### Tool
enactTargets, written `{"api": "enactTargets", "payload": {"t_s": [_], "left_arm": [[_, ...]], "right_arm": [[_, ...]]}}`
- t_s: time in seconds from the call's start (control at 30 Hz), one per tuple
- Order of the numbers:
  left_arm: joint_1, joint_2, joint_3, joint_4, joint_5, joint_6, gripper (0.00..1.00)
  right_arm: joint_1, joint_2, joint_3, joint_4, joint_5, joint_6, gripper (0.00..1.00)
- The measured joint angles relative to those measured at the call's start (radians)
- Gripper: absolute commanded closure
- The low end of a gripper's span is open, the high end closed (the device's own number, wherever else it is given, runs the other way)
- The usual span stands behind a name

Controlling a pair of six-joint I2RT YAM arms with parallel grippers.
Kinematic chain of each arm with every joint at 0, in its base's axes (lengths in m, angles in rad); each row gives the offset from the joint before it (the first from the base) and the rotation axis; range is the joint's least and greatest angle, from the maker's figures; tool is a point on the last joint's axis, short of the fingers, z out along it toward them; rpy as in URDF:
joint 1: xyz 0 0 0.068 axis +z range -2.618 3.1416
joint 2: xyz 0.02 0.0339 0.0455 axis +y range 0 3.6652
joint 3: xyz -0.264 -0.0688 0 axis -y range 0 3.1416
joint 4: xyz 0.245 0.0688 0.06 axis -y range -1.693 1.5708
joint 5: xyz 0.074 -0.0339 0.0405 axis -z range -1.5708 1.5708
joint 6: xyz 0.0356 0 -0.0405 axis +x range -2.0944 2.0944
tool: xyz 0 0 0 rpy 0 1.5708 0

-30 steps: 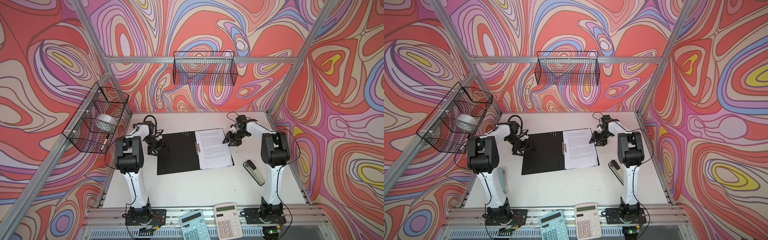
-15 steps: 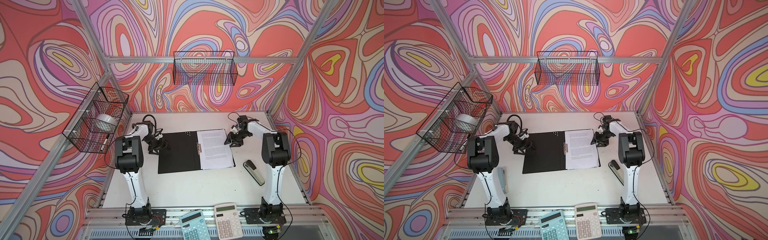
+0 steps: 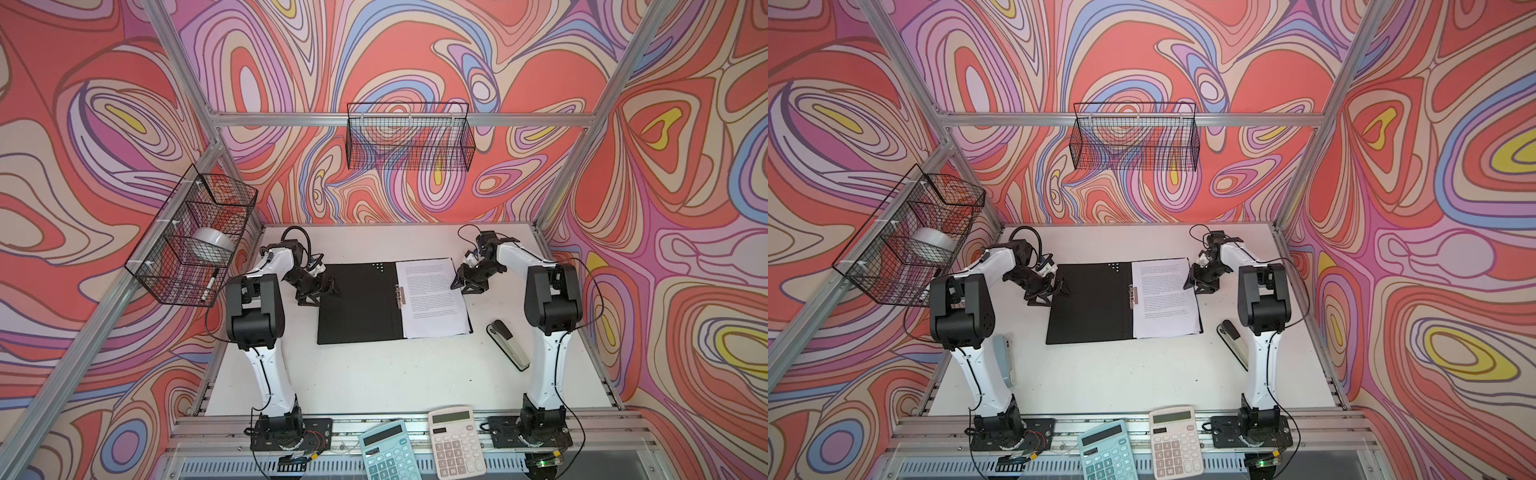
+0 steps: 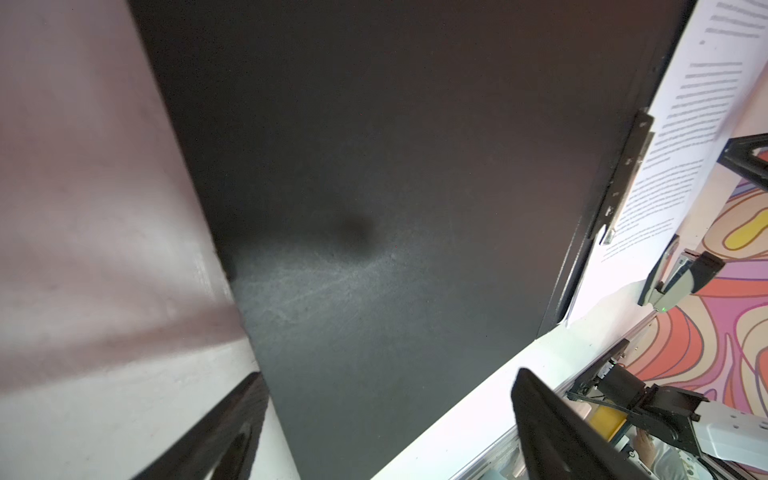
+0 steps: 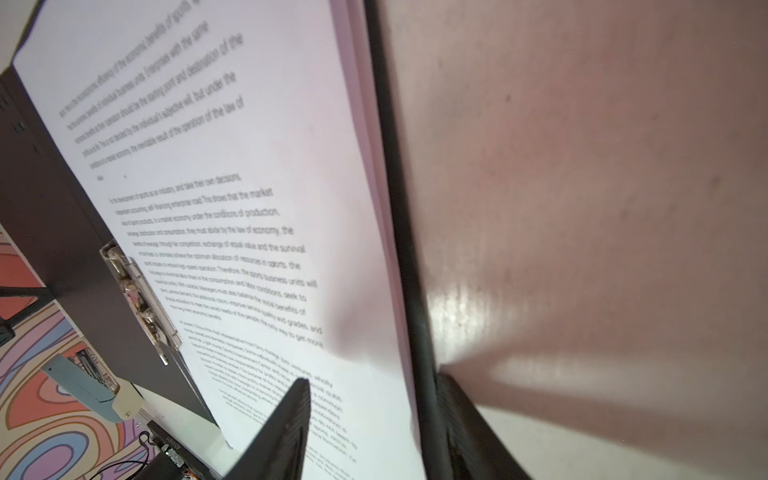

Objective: Put the files into the folder
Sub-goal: 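Lift the black cover with the left gripper and swing it over the sheets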

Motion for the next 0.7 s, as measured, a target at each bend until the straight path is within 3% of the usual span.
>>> {"api": "enactTargets", "payload": {"t_s": [0.7], "left_arm": [[0.013, -0.095, 0.006, -0.035, 0.166, 0.0, 0.1]], "right_arm": [[-0.015, 0.003, 0.014, -0.017, 0.039, -0.003, 0.49]]}}
